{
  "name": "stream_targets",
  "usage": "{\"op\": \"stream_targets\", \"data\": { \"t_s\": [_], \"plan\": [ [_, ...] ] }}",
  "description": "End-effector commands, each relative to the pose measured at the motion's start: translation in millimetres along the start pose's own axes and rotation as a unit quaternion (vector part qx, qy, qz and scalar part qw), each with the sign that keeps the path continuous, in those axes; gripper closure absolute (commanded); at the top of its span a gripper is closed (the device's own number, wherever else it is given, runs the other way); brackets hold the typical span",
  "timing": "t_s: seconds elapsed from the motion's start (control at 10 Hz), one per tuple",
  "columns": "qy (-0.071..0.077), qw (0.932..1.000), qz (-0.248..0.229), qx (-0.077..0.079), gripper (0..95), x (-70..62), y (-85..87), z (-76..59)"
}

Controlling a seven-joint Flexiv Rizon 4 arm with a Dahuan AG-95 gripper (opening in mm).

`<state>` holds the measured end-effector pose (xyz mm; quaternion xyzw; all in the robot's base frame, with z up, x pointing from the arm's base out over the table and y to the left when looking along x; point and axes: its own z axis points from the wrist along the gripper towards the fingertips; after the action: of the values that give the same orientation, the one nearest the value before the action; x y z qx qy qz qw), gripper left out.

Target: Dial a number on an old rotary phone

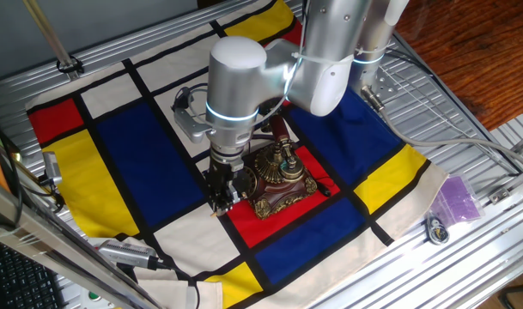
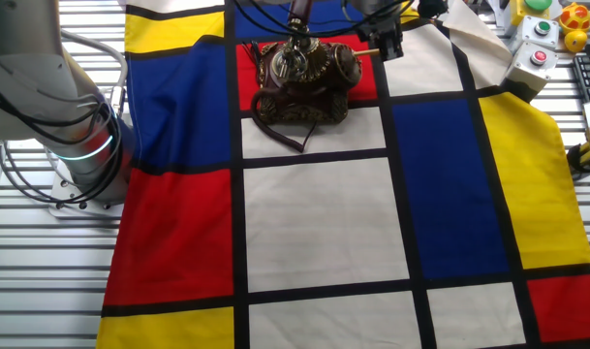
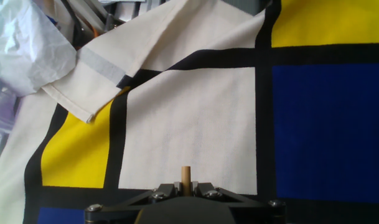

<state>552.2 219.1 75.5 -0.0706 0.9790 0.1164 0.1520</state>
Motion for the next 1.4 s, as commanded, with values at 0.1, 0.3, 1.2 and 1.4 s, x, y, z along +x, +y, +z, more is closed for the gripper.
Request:
{"op": "stream_targets", "data": {
  "t_s": [0.1,0.3,1.2,1.4],
  "plan": [
    [-0.001,0.9999,-0.009,-0.005,95.0,0.3,-0.9,1.7],
    [-0.002,0.9999,-0.014,-0.005,95.0,-0.3,-1.2,3.0],
    [0.019,0.9998,-0.001,0.001,95.0,-10.6,7.8,-1.5],
    [0.038,0.9992,-0.005,0.008,95.0,-17.7,9.2,-7.4]
  ]
}}
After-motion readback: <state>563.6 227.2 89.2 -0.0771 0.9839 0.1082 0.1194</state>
